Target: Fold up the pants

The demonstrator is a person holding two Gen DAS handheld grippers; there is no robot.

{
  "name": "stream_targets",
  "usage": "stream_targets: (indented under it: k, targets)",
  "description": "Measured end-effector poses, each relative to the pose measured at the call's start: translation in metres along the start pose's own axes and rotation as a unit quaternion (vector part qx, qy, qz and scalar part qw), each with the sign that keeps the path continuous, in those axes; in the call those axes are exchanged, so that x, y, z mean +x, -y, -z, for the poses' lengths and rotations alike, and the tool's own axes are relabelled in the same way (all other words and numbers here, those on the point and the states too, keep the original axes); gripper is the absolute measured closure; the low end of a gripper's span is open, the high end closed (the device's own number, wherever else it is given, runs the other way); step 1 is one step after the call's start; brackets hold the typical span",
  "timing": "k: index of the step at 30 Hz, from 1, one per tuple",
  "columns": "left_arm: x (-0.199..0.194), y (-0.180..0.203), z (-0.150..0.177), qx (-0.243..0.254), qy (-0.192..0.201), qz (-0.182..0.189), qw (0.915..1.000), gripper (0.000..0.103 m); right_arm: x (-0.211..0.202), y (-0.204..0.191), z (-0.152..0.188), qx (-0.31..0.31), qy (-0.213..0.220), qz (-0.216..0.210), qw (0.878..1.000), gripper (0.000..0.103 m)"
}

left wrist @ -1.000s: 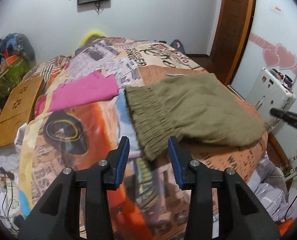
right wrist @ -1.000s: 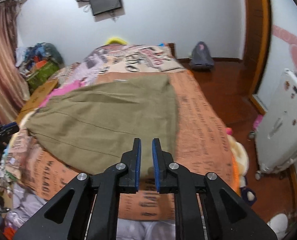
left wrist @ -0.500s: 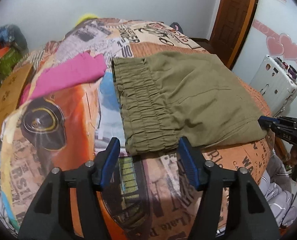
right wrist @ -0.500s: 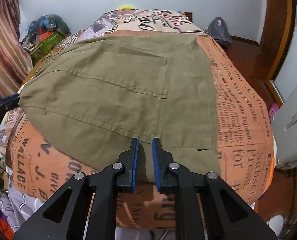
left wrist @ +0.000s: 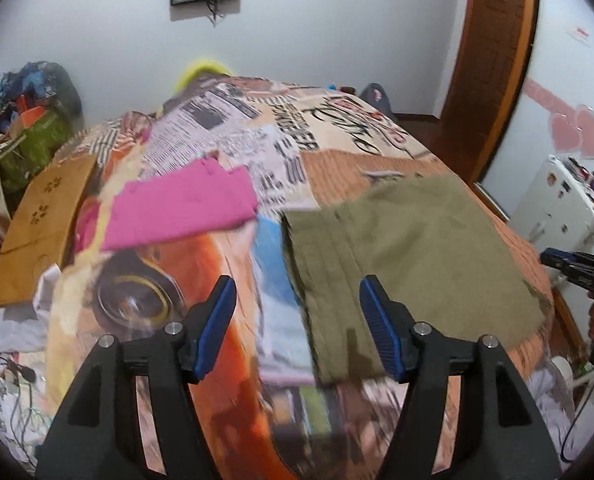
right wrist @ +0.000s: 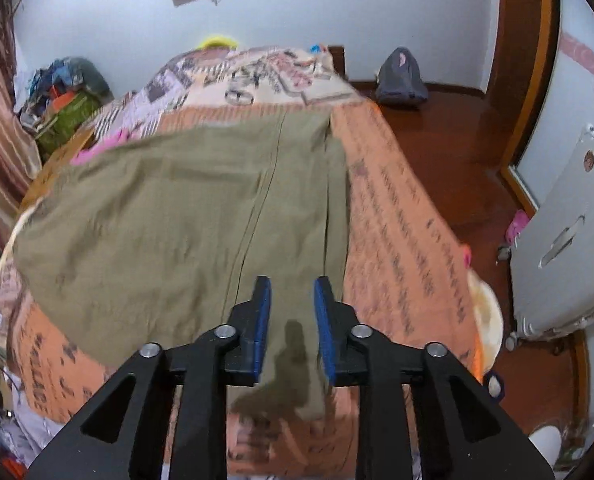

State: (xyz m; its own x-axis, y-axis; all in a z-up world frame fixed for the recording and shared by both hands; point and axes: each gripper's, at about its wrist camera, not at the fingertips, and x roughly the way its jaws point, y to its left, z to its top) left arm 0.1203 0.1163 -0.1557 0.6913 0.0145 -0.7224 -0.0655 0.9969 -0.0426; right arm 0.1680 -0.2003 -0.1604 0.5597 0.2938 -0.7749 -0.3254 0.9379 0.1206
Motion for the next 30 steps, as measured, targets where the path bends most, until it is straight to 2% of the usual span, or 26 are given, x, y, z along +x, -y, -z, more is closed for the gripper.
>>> stream_targets:
  k: [5,7,10,18,24,30]
  targets:
    - [0.032,0.001,-0.030,0.001,-0.003,-0.002,1.0000,0.039,0.009,0.002,-0.035,-0.013,0.026,0.010,1.000,0.076]
    - [0.048,0.005,-0.039,0.011,-0.009,-0.001,0.9999,0.039,0.018,0.004,-0.048,-0.020,0.030,0.014,0.999,0.071]
    - [0.076,0.010,-0.048,0.025,-0.024,-0.004,0.9994,0.039,0.035,0.009,-0.065,-0.023,0.029,0.014,0.999,0.070]
    - [0.134,-0.002,-0.039,0.016,-0.077,-0.014,0.9968,0.038,0.114,0.013,-0.106,-0.035,-0.023,-0.008,0.999,0.070]
    - [0.146,-0.006,-0.035,0.020,-0.077,-0.027,0.9965,0.035,0.167,0.021,-0.116,-0.032,-0.057,-0.021,0.998,0.070]
    - [0.152,-0.009,-0.033,0.014,-0.079,-0.025,0.9964,0.034,0.189,0.027,-0.121,-0.024,-0.069,-0.049,0.996,0.070]
